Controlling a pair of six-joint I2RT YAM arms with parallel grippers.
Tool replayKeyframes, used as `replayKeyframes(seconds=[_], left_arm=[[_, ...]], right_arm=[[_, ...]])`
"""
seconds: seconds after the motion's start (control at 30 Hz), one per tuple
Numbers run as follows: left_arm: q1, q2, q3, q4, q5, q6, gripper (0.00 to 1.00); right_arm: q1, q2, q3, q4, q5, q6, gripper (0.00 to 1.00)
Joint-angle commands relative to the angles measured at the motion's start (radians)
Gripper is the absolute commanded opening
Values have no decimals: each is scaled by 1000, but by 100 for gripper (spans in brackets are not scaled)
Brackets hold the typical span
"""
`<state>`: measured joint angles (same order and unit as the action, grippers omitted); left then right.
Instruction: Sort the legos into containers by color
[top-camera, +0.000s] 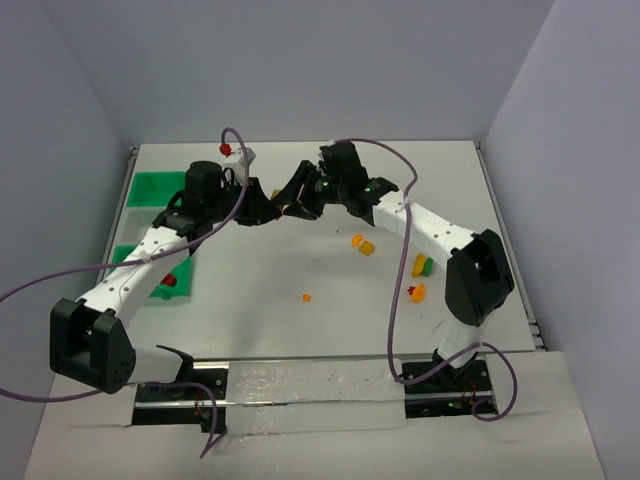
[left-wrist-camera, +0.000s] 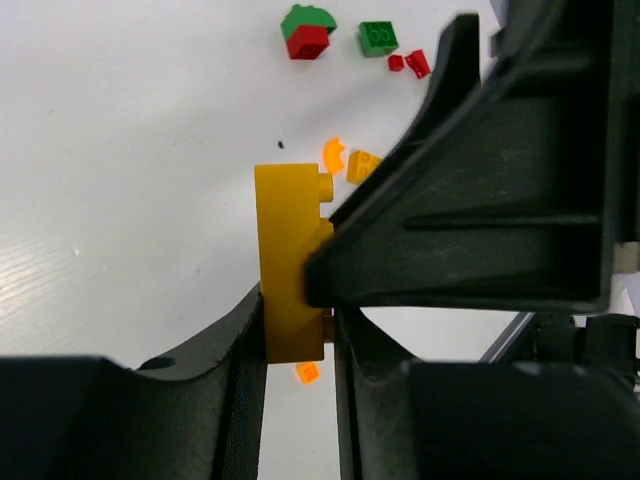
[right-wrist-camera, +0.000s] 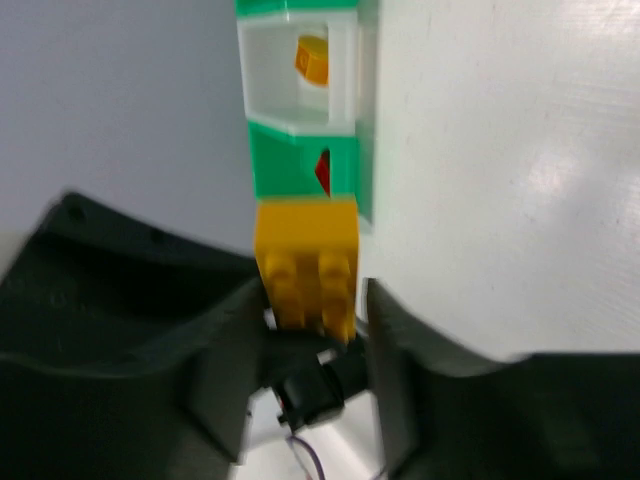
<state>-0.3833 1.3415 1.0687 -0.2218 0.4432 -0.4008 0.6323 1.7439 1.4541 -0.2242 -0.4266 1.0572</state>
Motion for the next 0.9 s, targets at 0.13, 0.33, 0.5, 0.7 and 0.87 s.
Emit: replayKeyframes(seconds=[0.13,0.33,0.5,0.7,0.87], left_arm=[[178,-129,-47,-107,-51,123,0],[386,-179,-55,-316,-138,330,0],[561,-108,-18,-394,-270,518,0],[648,31,53,-370,-335,607,0],[674,134,151,-335,-351,627,0]], right_arm=[[-78,-70,-30,21,-42,-52,97],[-207,-122,3,-95,-3,-349,100],[-217,-173,33,-246,114,-701,100],[-258,-274,-102,-255,173,-819,100],[-298,-308,-166,-278,212,-835,100]])
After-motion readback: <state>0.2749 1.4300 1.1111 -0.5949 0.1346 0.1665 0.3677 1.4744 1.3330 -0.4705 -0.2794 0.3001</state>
